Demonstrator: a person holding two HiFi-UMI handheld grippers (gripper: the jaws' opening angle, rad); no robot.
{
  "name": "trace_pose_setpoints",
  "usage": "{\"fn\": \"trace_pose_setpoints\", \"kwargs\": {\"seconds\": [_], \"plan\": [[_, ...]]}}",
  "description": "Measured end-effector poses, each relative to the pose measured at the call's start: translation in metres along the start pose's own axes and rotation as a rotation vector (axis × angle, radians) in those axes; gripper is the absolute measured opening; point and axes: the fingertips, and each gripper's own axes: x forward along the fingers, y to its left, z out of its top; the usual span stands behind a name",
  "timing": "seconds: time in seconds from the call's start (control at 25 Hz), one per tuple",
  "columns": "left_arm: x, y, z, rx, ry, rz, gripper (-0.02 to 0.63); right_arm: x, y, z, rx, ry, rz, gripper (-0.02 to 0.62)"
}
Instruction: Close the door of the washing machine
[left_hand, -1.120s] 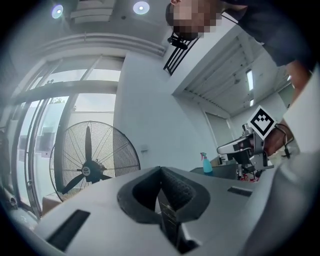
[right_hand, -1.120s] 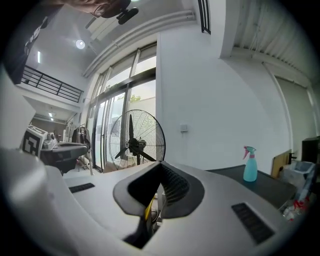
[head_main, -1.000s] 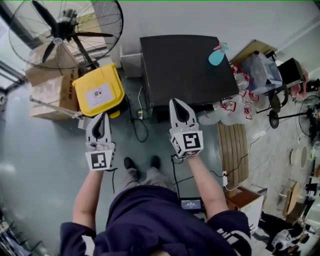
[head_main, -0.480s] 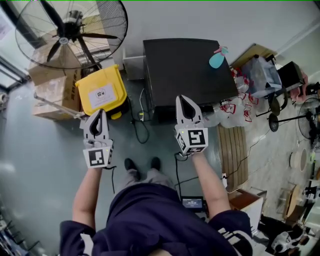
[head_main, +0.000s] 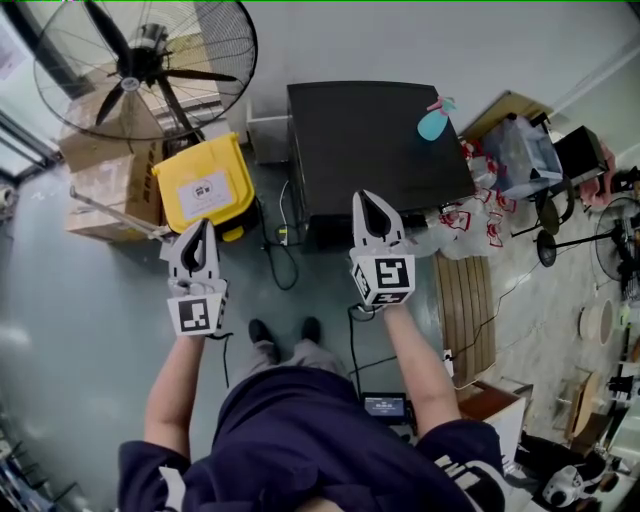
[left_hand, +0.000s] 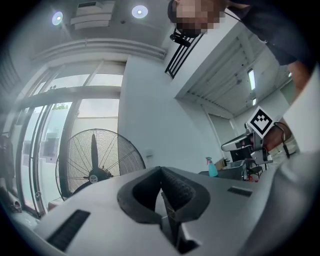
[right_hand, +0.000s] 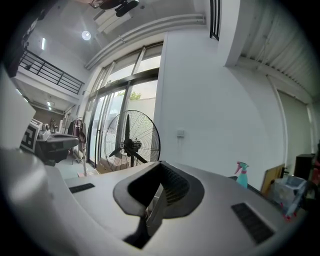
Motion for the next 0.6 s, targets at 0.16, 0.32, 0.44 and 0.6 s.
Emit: {"fn": "trace_pose_setpoints", "kwargs": {"seconds": [0.16, 0.32, 0.44, 0.6], "plan": [[-0.0012, 0.0010, 0.0006, 0.000, -0.003, 0.000, 0.023, -0.0009, 0.0025, 0.0023, -0.013, 0.001, 0.000, 0.018], [-0.0003, -0.0005, -0.0013, 0.002, 0.003, 0.001, 0.023, -0.0002, 0.0020, 0.0014, -0.009, 0.002, 0.004, 0.018], [0.0015, -0.0013, -0.0016, 0.001, -0.001, 0.002, 0.025, 0.0003, 0.0001, 0.0007, -0.010, 0.006, 0.002, 0.018], [-0.0012, 0.0024, -0.0025, -0.010, 0.005, 0.010, 0.024, 0.0002, 0.0033, -0.0005, -0.011, 0.014, 0.002, 0.018]]}}
